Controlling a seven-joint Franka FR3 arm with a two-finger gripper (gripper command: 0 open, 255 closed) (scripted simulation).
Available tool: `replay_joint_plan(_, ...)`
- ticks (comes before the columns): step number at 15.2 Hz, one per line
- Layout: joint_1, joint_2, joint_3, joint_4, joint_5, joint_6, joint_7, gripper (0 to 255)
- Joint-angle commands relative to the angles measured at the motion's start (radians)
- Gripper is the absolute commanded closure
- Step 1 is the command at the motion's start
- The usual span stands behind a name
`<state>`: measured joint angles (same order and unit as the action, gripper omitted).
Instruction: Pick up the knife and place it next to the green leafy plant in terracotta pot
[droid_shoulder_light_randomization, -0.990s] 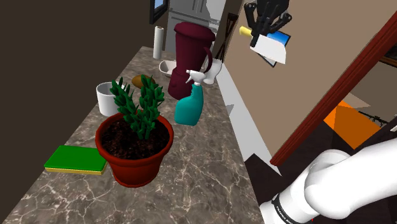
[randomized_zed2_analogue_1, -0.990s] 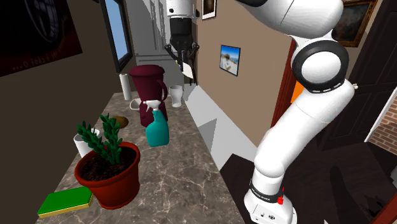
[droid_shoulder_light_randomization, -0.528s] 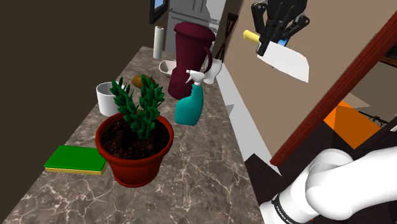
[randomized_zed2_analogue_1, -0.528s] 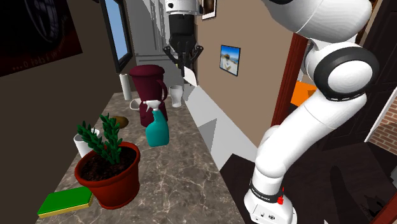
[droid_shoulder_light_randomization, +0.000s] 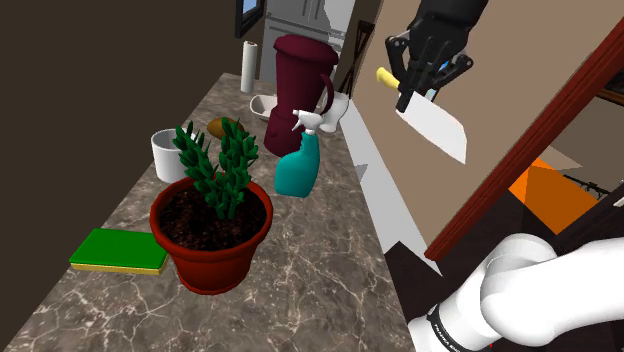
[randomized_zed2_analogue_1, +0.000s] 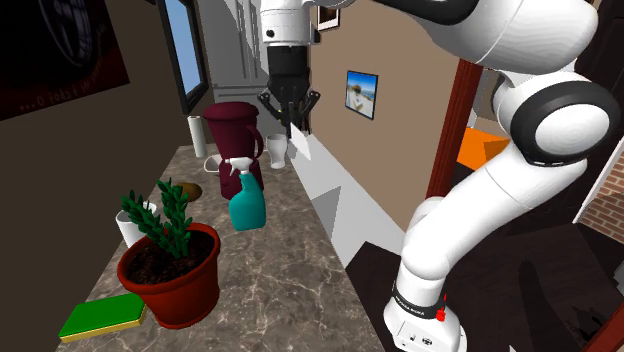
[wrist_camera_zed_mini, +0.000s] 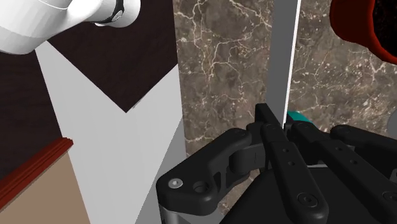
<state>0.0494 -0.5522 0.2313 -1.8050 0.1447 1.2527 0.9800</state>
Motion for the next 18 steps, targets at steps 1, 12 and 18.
replay_joint_plan(1, 0.001, -0.018, -0.001, -0.044, 0.002, 0.026, -0.005, 255)
replay_joint_plan(12, 0.010, -0.091, 0.004, -0.255, 0.015, 0.164, -0.019, 255)
replay_joint_plan(18, 0.015, -0.121, 0.010, -0.358, 0.022, 0.238, -0.025, 255)
